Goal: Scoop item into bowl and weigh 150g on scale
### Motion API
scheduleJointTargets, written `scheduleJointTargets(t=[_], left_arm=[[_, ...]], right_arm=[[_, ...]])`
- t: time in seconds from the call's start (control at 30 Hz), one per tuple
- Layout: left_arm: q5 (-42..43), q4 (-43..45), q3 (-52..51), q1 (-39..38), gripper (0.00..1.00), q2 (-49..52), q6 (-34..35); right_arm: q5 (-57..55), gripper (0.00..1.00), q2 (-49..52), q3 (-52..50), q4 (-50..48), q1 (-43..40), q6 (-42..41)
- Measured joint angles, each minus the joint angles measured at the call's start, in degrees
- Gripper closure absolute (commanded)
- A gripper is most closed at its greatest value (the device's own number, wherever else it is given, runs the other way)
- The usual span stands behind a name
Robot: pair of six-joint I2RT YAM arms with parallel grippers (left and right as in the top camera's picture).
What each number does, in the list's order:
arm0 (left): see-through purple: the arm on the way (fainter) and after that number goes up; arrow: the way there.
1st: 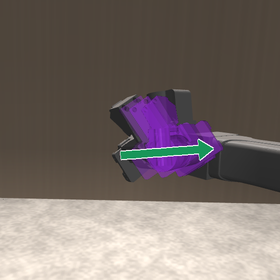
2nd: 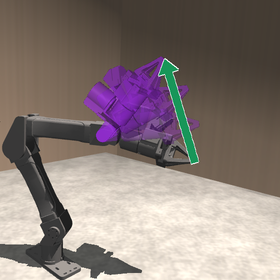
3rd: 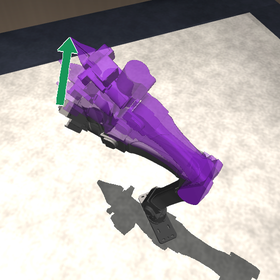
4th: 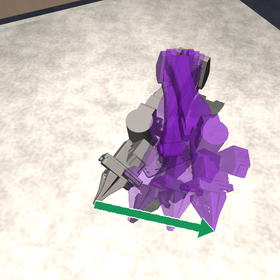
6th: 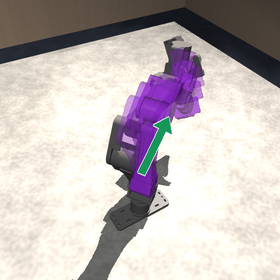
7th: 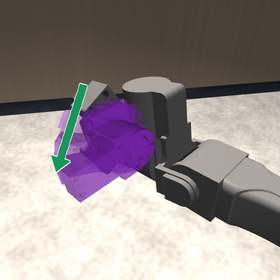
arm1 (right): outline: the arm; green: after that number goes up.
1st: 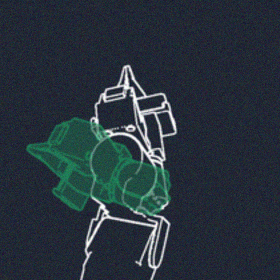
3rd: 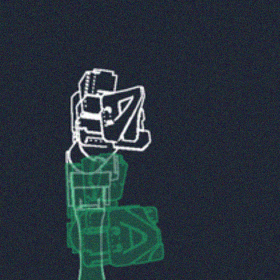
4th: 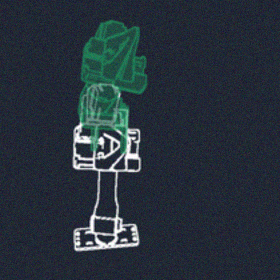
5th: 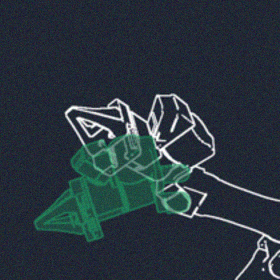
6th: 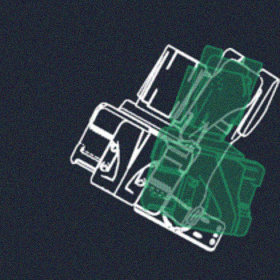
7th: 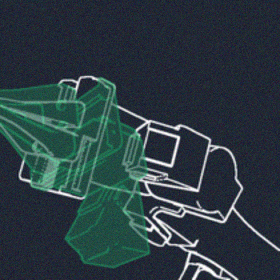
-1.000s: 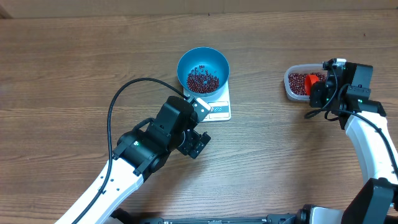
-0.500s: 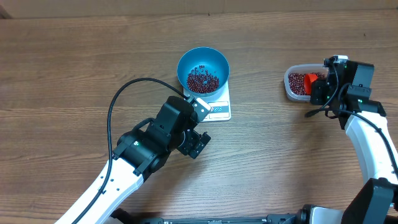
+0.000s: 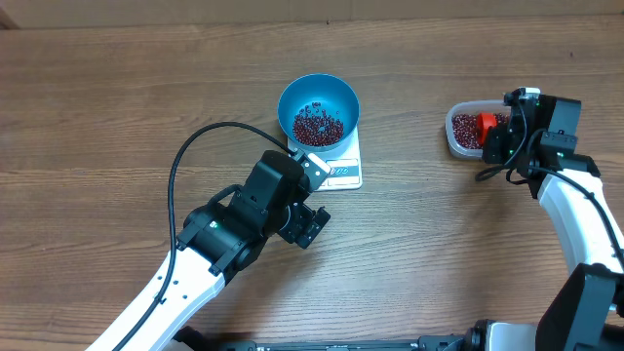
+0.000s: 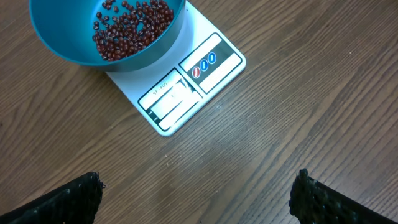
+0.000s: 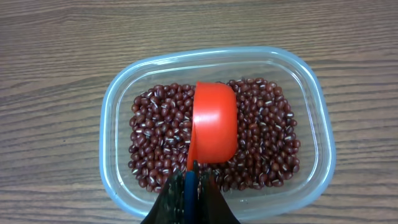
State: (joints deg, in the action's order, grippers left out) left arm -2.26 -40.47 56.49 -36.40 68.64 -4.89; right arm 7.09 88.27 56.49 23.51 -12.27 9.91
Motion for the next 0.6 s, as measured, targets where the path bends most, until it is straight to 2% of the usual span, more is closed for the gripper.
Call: scheduleJointTargets(t=[0.6], left_arm=[[0.02, 0.0, 0.0, 0.0, 0.01, 0.0, 0.0]], right_arm=[[0.11, 0.96, 0.42, 0.0, -0.98, 0.0, -0.02]])
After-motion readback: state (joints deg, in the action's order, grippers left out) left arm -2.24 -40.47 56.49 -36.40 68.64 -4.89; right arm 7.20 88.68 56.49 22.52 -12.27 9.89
